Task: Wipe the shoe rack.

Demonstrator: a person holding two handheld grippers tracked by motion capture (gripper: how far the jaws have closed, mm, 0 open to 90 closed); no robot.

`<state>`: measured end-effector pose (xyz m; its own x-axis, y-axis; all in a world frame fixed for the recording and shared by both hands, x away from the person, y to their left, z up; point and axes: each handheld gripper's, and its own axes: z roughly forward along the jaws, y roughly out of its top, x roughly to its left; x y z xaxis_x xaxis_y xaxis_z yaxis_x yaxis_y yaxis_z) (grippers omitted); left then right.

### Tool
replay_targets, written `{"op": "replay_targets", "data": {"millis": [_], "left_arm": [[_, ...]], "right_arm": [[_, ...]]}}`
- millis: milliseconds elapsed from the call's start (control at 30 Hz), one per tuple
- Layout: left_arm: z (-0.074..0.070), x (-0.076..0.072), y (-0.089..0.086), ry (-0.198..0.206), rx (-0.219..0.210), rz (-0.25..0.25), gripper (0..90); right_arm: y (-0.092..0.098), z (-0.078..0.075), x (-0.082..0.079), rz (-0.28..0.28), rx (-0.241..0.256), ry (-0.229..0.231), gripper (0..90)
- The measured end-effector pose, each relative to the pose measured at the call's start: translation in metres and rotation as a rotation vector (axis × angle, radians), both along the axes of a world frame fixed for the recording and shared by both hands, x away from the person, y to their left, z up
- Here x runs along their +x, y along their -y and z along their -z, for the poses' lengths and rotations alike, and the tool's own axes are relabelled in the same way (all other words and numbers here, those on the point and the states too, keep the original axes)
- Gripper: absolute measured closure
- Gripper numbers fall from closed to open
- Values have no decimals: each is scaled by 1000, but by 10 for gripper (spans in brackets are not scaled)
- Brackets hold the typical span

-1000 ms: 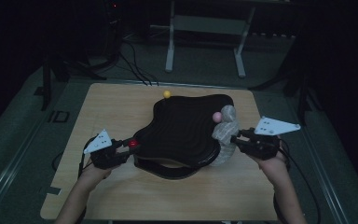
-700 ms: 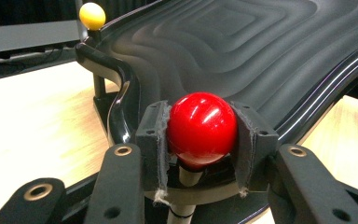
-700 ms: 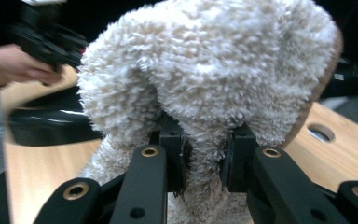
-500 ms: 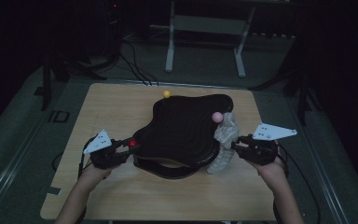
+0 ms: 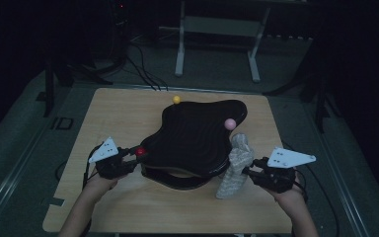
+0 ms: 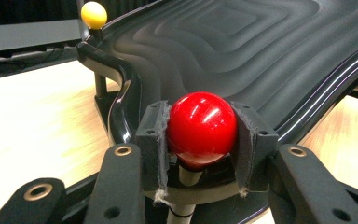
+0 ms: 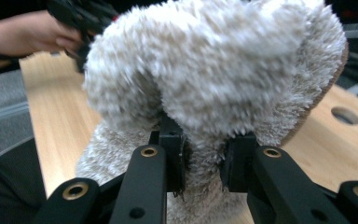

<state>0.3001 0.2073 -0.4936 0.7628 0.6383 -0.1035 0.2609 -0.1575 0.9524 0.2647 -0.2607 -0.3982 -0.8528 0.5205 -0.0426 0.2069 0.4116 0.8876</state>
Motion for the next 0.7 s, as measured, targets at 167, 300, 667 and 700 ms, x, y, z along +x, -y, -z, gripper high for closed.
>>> {"op": "replay_targets", "data": {"millis": [167,300,667,700], "left_arm": [[0,0,0,1,0,3,598],[0,0,0,0,0,2,598],[0,1,0,3,4,9,598],[0,1,0,3,4,10,598]], "right_arm": [[2,-27,-19,-53,65,74,737],[-5,-32,-22,-66,55,89,735],[0,-18,-8,-14,40,61,736],[3,-23,-6,-12,57,65,736]]}}
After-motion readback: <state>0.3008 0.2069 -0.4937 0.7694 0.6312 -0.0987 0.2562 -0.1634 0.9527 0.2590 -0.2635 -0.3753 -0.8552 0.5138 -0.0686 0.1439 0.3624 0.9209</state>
